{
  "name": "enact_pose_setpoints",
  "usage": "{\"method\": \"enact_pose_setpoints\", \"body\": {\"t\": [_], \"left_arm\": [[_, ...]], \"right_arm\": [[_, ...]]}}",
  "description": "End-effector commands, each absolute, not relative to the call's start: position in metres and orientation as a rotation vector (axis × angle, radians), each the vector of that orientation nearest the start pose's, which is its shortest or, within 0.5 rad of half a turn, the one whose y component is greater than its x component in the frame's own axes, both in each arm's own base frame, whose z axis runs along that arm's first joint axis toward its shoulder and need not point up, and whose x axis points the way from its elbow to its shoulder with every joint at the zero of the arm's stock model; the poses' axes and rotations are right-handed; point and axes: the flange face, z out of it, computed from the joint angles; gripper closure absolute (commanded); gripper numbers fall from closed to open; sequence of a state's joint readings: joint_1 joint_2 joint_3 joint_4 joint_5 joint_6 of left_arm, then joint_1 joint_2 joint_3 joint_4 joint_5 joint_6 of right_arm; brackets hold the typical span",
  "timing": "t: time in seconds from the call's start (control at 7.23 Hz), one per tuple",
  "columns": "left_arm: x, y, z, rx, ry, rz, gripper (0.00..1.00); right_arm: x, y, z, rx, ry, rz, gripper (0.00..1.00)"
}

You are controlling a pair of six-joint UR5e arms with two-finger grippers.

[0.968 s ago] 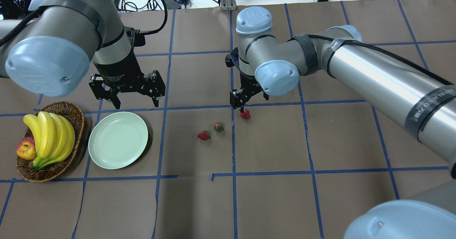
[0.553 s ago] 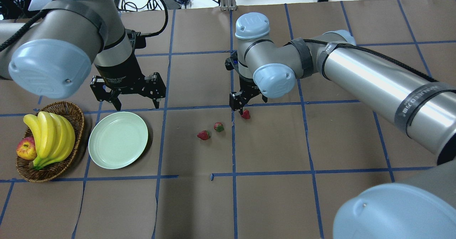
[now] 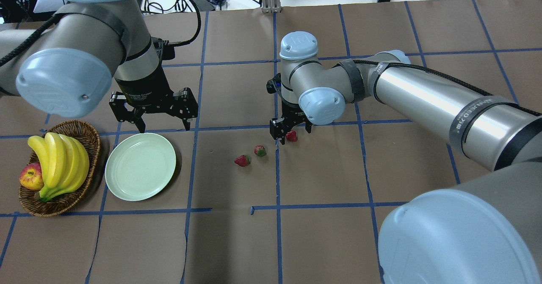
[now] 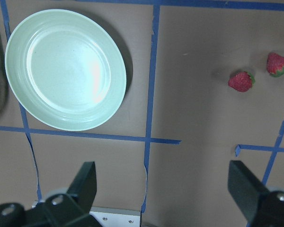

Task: Collect all strawberries into plate
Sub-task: 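Move the right gripper back and grasp the remaining strawberry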

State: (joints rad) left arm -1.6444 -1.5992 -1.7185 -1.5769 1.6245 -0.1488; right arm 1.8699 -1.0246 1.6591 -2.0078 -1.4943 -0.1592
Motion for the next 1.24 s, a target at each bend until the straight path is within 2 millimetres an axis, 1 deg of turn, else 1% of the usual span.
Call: {"method": "enact_pose_setpoints", "body": {"t": [0.0,0.14,0.28,0.41,0.69,0.83,0.97,1.11], "left_arm": [[-0.163,-0.467,0.402,-0.107,3.054,0.271,0.00],[-0.163,-0.467,0.402,-0.107,3.054,0.274,0.00],[-0.163,-0.467,0.401,-0.105,3.053,0.276,0.00],[-0.163,-0.467,0.401,-0.102,3.054,0.276,0.00],[-0.163,-0.467,0.401,-0.096,3.055,0.274,0.00],[-0.163,-0.467,0.403,-0.088,3.055,0.269,0.00],[-0.162,-0.467,0.403,-0.086,3.054,0.267,0.00],[-0.160,-0.467,0.405,-0.086,3.055,0.263,0.00]], "right_arm": [[0.316,-0.547,0.174,-0.683,2.987,0.309,0.61],[0.316,-0.547,0.175,-0.681,2.989,0.307,0.83],[0.316,-0.547,0.175,-0.652,2.997,0.308,1.00],[0.315,-0.547,0.176,-0.651,3.007,0.303,1.00],[0.316,-0.553,0.195,-0.651,3.019,0.249,1.00],[0.315,-0.555,0.221,-0.662,3.038,0.186,1.00],[0.314,-0.554,0.242,-0.660,3.038,0.136,1.00],[0.316,-0.552,0.254,-0.610,3.040,0.112,1.00]]}}
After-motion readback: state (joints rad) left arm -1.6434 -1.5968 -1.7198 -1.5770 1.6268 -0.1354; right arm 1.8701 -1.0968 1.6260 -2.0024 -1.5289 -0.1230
